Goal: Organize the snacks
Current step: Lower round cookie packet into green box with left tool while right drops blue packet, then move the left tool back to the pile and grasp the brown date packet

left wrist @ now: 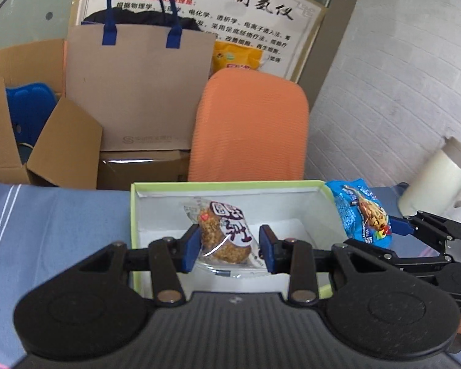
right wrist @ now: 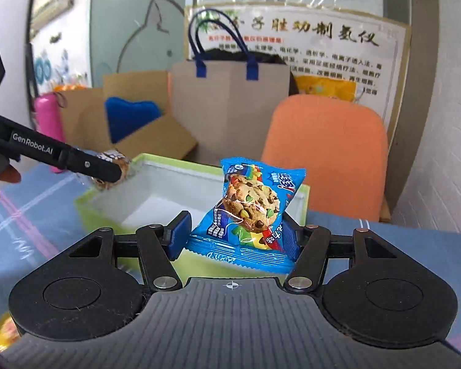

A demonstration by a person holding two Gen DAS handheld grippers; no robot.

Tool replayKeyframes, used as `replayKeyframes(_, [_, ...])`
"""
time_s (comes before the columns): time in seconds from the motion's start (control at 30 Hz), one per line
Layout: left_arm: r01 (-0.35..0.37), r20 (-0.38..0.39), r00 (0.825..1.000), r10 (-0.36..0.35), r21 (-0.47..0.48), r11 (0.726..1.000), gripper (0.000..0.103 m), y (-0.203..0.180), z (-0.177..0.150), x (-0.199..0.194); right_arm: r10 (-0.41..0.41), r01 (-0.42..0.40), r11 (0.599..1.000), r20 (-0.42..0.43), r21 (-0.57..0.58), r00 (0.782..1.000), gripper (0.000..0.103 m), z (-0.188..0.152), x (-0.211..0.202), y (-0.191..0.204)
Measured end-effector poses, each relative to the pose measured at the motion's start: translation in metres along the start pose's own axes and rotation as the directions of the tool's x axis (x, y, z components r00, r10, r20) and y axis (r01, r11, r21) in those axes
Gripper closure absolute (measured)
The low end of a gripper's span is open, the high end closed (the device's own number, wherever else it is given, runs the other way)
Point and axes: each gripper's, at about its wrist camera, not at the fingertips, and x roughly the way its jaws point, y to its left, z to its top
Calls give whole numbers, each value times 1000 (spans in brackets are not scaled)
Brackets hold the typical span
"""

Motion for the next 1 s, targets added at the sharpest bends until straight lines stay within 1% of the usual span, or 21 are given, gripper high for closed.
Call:
replayKeyframes(0.03, [-4,-5,1000,4,5,1000,63,3,1,6,1,-1,1000,-20,-3,1000,57,2,14,-2])
replayKeyframes(0.07, [-25,-1,1000,25,10,1000,52,4,0,10,5,-5,1000,-42,-2,999,56,3,27,-3])
replayKeyframes(0.1, [-48,6,999,48,23,999,47,4,0,12,8,-8,1000,-47,13,999,53,4,37,-5])
replayKeyframes(0.13, [-62,18,998,61,36,997,44,4,-2,9,10,-8,999,-43,31,999,46,6,43,-7])
replayKeyframes(0.17, [-65,28,998,63,49,997,44,2,-5,3,14,-13,999,-33,40,999,42,7,44,-8])
replayKeyframes(0.2, [-61,41,997,59,59,996,44,1,-7,-3,17,-16,999,-12,43,1000,36,8,40,-7])
replayKeyframes(0.27, [-51,73,996,45,80,995,41,-4,-12,-19,17,-18,999,37,32,999,33,8,26,-4])
replayKeyframes(0.4, [-43,106,994,31,119,992,37,-19,-29,-53,21,-23,1000,121,18,992,28,7,-16,5])
replayKeyframes(0.47, [-34,112,994,20,125,992,35,-26,-42,-69,26,-28,1000,160,12,987,22,1,-40,9])
replayKeyframes(0.5, [-23,111,994,9,121,992,34,-28,-49,-76,28,-29,1000,168,7,985,10,-3,-51,12])
replayKeyframes(0.6, [4,100,995,-13,88,996,33,-31,-74,-97,38,-40,999,166,10,985,10,-22,-81,21])
replayKeyframes(0.67, [7,102,995,-13,65,998,33,-29,-92,-109,67,-73,997,159,29,985,10,-38,-98,28])
replayKeyframes(0.77, [1,75,997,-2,12,1000,33,-22,-124,-123,118,-125,991,129,45,985,10,-68,-121,46])
replayKeyframes(0.9, [-15,6,1000,16,-95,995,32,-6,-167,-131,203,-208,976,87,55,975,10,-111,-142,85])
replayKeyframes(1.0, [-6,-54,999,-5,-185,983,33,4,-199,-138,239,-242,969,51,59,970,10,-140,-150,115])
